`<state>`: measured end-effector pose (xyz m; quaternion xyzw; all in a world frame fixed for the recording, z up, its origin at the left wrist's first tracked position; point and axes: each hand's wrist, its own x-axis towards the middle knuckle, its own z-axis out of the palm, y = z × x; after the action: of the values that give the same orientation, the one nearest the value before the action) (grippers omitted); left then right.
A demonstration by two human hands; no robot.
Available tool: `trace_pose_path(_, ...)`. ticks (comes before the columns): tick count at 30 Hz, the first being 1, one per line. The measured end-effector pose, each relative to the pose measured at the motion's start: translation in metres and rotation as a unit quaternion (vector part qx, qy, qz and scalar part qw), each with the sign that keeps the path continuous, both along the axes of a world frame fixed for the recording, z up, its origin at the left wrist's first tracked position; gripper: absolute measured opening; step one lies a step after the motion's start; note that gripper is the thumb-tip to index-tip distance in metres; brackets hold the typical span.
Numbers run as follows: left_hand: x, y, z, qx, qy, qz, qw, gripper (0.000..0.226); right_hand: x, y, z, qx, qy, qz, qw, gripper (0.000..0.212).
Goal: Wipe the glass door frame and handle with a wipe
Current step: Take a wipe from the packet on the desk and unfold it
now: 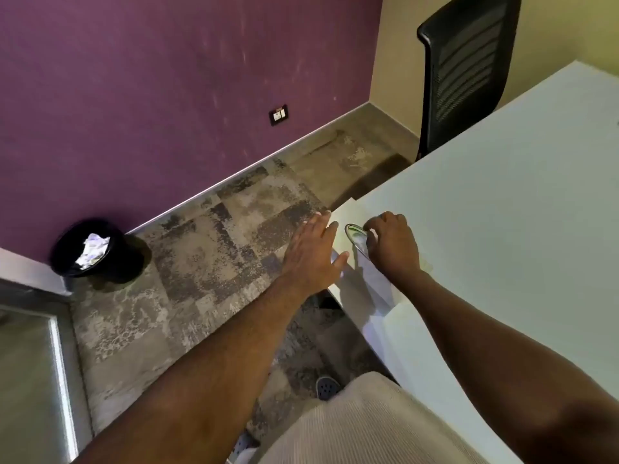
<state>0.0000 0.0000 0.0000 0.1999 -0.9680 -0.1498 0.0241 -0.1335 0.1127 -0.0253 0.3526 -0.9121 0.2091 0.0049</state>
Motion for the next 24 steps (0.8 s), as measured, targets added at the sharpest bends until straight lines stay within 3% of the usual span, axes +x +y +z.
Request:
trace_pose_path(5,-0.02,0.006,-0.007,0.005,-0.073,-0.02,0.997,0.07,-0.013,0.006,0.005,0.099,0.032,0.057,0.993,0.025)
trace_pose_path(10,-0.033,0.008,-0.019,0.034,-0.127,-0.009,0.991,0.079,-0.021,0.001,0.0,0.139,0.053,0.111,0.983,0.03)
trace_pose_path(24,-0.045,0.009,-0.037,0.139,-0.134,0.038,0.98,0.098,-0.035,-0.021,-0.013,0.21,0.079,0.159,0.961,0.034)
